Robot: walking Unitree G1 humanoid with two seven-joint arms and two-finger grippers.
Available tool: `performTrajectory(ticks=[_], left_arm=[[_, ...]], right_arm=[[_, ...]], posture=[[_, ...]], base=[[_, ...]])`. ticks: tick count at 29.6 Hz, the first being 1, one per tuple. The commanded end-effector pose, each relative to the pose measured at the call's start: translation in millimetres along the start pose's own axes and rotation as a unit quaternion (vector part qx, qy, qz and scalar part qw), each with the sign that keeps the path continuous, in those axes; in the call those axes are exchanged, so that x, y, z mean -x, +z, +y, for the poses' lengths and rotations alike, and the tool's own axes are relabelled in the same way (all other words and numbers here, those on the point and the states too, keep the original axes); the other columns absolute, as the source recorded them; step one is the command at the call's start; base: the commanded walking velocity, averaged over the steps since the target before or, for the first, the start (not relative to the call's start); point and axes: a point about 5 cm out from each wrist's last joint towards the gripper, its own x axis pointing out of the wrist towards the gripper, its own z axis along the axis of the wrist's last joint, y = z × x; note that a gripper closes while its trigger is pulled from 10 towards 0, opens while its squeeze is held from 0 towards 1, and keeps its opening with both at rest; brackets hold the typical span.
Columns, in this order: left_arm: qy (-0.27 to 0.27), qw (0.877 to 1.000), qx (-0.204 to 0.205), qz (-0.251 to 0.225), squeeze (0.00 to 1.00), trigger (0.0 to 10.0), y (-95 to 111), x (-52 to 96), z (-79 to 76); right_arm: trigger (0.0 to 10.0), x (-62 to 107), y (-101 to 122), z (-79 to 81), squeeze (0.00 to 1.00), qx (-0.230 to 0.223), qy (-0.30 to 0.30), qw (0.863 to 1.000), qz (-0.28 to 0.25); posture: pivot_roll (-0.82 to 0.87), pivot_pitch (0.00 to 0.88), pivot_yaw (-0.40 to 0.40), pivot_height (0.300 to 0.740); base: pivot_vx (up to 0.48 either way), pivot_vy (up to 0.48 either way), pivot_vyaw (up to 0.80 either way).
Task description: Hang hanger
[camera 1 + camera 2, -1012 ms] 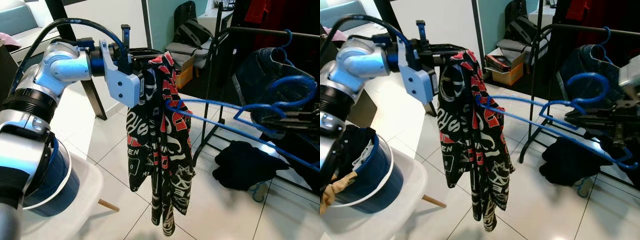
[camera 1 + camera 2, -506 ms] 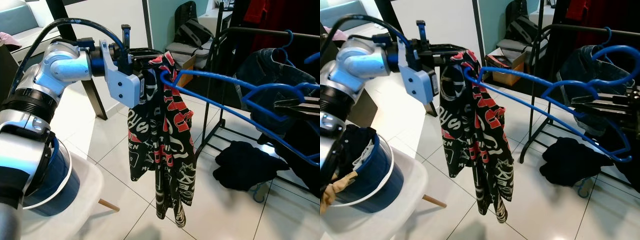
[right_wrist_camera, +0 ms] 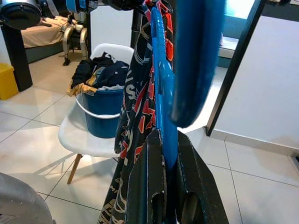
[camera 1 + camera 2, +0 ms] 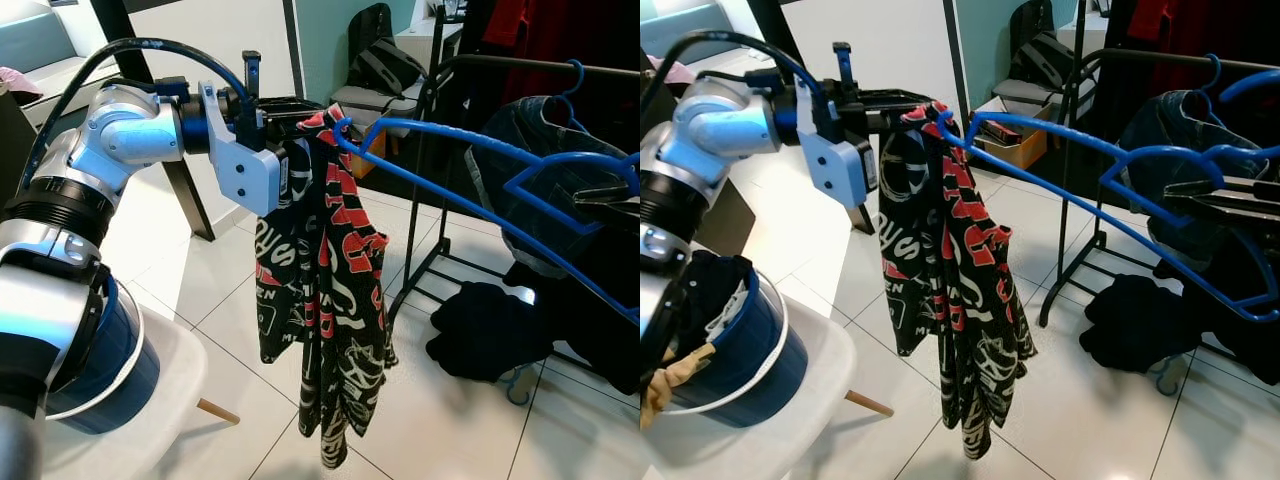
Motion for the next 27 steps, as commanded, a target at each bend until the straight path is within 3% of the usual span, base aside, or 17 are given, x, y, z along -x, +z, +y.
performTrajectory(ticks=[1, 16, 27], left_arm=[[0.022, 1.000, -0.010, 0.003, 0.00, 10.0, -0.6, 4.1, 10.3], [0.026, 1.000, -0.012, -0.002, 0.00, 10.0, 0.9, 2.9, 12.0], [0.030, 0.999, -0.010, -0.012, 0.00, 10.0, 3.4, -0.2, 13.0]], right_arm=[[10.0, 1.9, 1.1, 0.6, 0.00, 0.008, -0.005, 1.000, 0.009], [10.0, -2.6, -7.4, 0.6, 0.00, -0.001, -0.002, 1.000, 0.029], [10.0, -20.3, -33.0, 1.2, 0.00, -0.011, 0.002, 0.995, 0.100]], posture=[[-0.11, 0.000, 0.115, 0.740], [-0.11, 0.000, 0.112, 0.740], [-0.12, 0.000, 0.114, 0.740]], base=[[0.000, 0.000, 0.00], [0.000, 0.000, 0.00], [0.000, 0.000, 0.00]])
